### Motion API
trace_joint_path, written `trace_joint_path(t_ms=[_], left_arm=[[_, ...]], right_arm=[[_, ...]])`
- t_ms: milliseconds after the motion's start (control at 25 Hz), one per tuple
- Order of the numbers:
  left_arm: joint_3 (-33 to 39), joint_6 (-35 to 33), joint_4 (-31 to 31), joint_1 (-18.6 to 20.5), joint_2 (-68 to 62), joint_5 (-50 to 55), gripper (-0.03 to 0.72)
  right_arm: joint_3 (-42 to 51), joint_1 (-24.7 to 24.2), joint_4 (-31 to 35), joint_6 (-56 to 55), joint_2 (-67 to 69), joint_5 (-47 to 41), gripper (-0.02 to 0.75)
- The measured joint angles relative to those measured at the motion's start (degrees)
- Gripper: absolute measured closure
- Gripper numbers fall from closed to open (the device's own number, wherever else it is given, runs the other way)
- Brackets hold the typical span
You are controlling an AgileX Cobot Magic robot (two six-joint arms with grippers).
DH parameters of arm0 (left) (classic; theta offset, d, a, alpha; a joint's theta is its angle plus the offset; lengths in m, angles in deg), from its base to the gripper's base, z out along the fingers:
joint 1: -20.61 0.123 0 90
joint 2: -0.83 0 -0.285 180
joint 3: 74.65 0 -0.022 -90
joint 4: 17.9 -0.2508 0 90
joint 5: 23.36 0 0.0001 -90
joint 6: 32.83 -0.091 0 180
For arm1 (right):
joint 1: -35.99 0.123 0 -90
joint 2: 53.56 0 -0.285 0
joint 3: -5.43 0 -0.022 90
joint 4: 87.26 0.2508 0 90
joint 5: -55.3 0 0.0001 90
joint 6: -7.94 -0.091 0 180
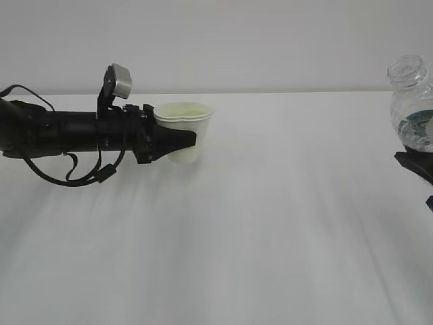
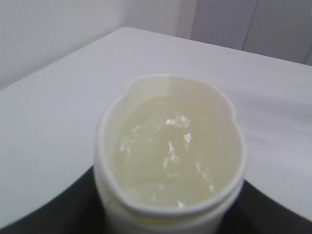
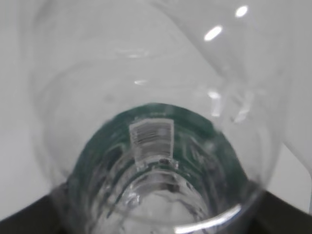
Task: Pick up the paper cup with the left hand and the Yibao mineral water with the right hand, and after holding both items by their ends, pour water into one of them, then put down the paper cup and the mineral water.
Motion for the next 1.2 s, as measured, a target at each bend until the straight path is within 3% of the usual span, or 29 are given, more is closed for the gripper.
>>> trace_joint_path(t_ms=[440,720,1200], left_arm=[[0.0,0.0,-1.3,6.6,0.2,-0.1,0.284],[0.0,-1.6,-1.4,10.4,0.2,-0.1,0.242],[0.0,-5.9,1.3,10.8,-1.1,-0.1,0.237]], right_arm=[[0.0,0.0,0.0,-0.1,0.0,0.0,0.283],[0.0,0.0,0.0,-0.1,0.0,0.0,0.283],[0.0,0.0,0.0,-0.1,0.0,0.1,0.283]])
